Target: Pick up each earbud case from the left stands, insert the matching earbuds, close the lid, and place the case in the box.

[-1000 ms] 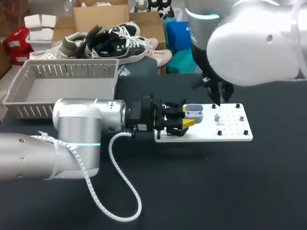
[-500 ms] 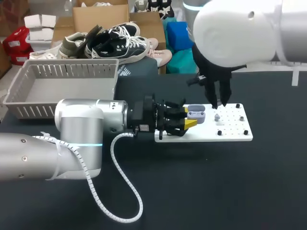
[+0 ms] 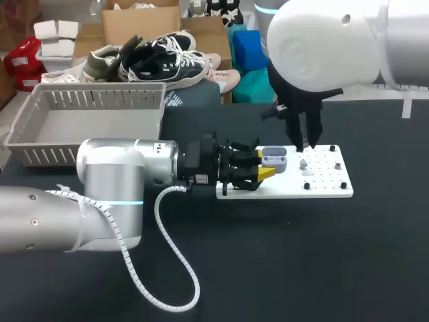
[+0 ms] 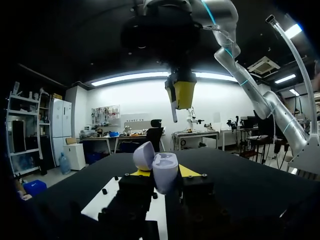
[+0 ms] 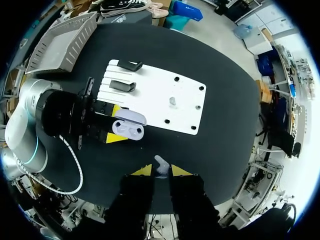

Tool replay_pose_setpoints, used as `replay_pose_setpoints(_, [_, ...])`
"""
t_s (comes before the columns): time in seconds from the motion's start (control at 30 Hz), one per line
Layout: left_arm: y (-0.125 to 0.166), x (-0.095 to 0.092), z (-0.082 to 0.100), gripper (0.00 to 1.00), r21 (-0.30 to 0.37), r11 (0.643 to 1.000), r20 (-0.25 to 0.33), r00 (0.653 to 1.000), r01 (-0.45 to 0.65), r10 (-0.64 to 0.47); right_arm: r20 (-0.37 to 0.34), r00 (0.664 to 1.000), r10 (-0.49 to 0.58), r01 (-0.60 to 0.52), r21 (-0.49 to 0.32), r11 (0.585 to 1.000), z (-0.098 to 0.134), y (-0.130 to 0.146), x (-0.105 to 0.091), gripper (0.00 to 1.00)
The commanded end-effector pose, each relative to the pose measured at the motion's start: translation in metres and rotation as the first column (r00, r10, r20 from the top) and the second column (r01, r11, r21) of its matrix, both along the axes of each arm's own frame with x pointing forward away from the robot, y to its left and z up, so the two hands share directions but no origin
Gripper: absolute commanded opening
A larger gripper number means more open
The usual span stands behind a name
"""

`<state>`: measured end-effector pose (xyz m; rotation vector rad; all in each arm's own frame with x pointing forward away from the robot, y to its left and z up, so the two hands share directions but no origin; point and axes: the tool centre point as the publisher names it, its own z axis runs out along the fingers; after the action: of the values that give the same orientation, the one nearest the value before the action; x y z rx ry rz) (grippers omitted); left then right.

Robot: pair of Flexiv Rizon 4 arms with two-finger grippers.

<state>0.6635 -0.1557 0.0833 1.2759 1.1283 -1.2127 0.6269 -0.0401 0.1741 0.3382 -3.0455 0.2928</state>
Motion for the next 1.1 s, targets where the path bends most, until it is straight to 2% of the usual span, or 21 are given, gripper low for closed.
replay_pose_setpoints(0.03, [-0.001, 0.000, -0.001, 0.00, -0.001, 1.000, 0.001, 1.000, -0.002, 0.002, -0.005, 0.998, -0.060, 0.060, -0.021, 0.998, -0.002, 0.008, 0.001, 0.00])
replay_pose_setpoints(0.23, [-0.001, 0.000, -0.001, 0.00, -0.001, 1.000, 0.001, 1.000, -0.002, 0.002, -0.001, 0.982, -0.187, 0.187, -0.034, 0.982, -0.005, 0.020, 0.004, 0.00])
replay_pose_setpoints(0.4, [-0.001, 0.000, -0.001, 0.00, -0.001, 1.000, 0.001, 1.000, -0.002, 0.002, 0.022, 0.970, -0.241, 0.242, -0.079, 0.967, -0.004, 0.018, 0.007, 0.00])
replay_pose_setpoints(0.53, [-0.001, 0.000, -0.001, 0.00, -0.001, 1.000, 0.001, 1.000, -0.002, 0.002, 0.012, 0.960, -0.278, 0.279, -0.057, 0.959, -0.005, 0.015, 0.008, 0.00])
replay_pose_setpoints(1.1, [-0.001, 0.000, -0.001, 0.00, -0.001, 1.000, 0.001, 1.000, -0.002, 0.002, 0.012, 0.960, -0.278, 0.279, -0.057, 0.959, -0.005, 0.015, 0.008, 0.00])
